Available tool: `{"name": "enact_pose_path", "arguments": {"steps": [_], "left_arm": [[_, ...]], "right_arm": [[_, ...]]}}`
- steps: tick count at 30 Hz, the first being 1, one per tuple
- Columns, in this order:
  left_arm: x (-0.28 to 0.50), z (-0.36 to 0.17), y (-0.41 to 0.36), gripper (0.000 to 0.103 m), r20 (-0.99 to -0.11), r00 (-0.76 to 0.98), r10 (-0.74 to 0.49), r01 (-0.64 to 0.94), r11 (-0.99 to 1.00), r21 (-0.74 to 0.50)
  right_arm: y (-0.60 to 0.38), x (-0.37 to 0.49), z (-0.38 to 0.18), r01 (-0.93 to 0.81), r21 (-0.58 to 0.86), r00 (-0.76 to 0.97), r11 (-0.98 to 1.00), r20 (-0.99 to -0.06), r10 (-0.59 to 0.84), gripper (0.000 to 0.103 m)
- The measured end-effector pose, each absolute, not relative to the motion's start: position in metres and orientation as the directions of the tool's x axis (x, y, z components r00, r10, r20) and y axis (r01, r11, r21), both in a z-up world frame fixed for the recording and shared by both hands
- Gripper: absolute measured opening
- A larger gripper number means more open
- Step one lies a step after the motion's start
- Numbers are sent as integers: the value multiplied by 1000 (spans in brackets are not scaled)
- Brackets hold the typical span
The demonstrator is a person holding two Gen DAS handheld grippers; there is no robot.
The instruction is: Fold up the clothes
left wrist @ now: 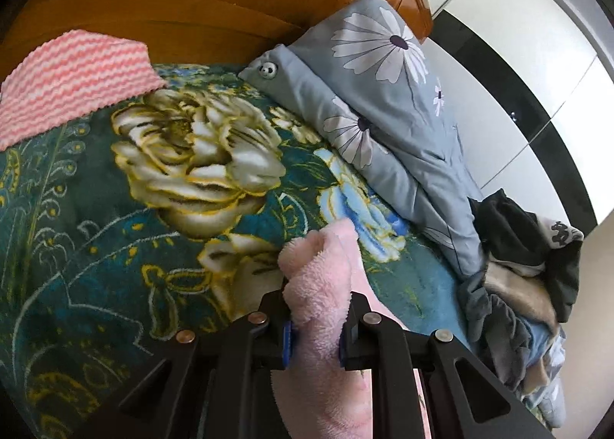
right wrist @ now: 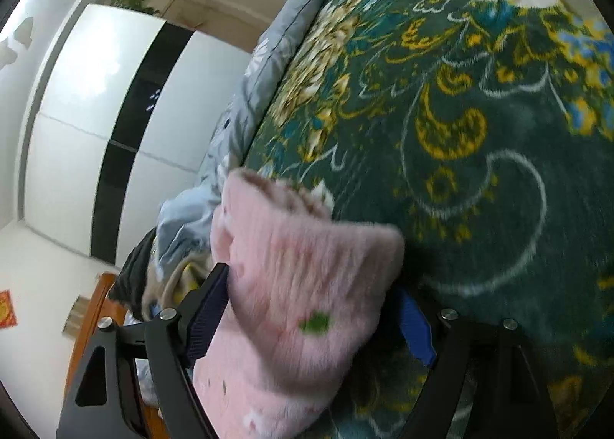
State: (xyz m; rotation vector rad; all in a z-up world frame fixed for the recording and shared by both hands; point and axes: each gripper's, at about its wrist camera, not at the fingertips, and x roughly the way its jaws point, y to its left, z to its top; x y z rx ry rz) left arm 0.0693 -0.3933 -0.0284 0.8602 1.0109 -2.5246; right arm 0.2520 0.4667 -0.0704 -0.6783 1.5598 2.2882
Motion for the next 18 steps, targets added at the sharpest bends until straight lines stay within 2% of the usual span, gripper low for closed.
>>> {"name": "enact_pose_path", "arguments": {"steps": [2,3,4,6,10,12,15,18], "left_arm": [[69,-22,-390,17,-613,-790,-35,444,-721,-532],[69,-19,-388,17,-607,-794,-30,435,-725,-534],[69,-15,-387,17,-601,-799,-25,426,-728,-537],[67,-7,-383,17,-581,-814,-14,399,-741,-541],[64,-5,-374,18,-590,-808,-9,384,-766,-515],[61,-13,-374,18,-612,-791,-7,398,-765,-506],[59,-27,-377,18,-641,-768,8,422,-746,-515],[60,-35,-381,19,-658,-753,11,439,-736,-515]], "right_arm": [[471,242,-68,-505,776,-832,-379,-555,-27,45],[472,235,-65,-510,766,-824,-391,-566,-34,41],[474,228,-55,-503,755,-821,-421,-570,-41,31],[475,223,-31,-459,745,-839,-484,-543,-41,27],[466,241,33,-244,724,-939,-645,-342,-29,26],[469,246,26,-278,691,-928,-667,-372,2,26],[490,242,-35,-483,681,-820,-551,-573,11,26],[491,241,-43,-518,660,-793,-543,-608,18,27]]}}
